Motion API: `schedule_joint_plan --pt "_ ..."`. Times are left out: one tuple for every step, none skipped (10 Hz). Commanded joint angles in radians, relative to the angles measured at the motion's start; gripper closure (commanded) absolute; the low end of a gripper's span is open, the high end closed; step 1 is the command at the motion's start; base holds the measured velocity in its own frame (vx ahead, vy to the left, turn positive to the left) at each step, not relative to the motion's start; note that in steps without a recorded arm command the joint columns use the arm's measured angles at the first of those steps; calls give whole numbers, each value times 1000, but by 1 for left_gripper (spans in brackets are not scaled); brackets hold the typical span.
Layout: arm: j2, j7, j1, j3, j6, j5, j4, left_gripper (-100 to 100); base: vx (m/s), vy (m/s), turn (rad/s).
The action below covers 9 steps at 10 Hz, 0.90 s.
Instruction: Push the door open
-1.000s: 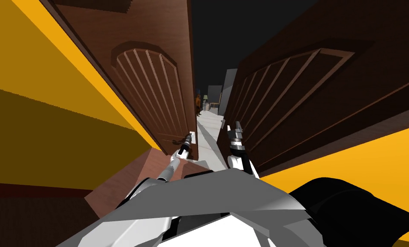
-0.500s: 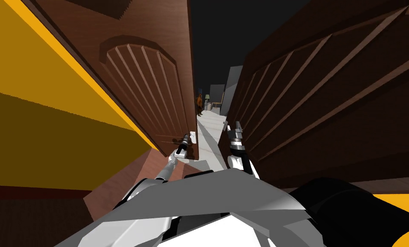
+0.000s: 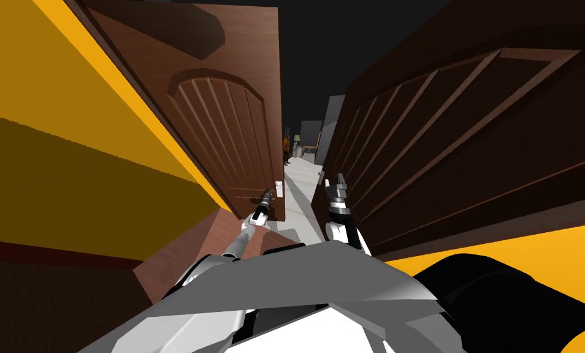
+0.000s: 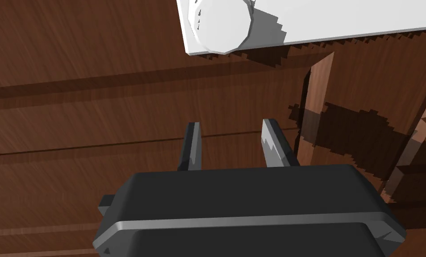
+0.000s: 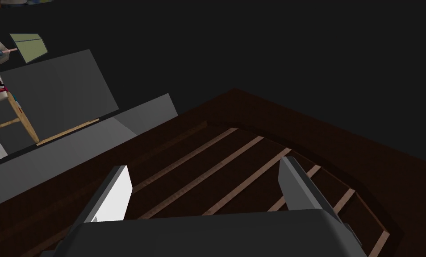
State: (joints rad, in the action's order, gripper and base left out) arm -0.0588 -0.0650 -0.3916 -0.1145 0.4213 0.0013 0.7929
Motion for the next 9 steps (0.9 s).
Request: schedule_joint_plan --pt "6 -6 0 -5 -4 2 3 -100 -212 20 4" --pt "12 -9 0 -8 -6 3 4 -100 -215 9 5" --pt "22 -13 0 -12 -9 4 6 -100 -240 15 9" --pt "32 -16 0 -15 -11 5 8 -100 -217 22 2" --pt "26 -13 -1 -12 -6 4 3 -100 -88 9 -4" --pt "16 -12 -1 -9 -4 5 2 -100 103 -26 -33" --pt "14 -12 -1 -8 -3 5 1 -100 181 -66 -21" --pt "11 -11 -1 -6 -2 5 0 -100 172 -65 -9" --pt "8 -9 -1 -4 0 6 -1 -100 183 -40 -16"
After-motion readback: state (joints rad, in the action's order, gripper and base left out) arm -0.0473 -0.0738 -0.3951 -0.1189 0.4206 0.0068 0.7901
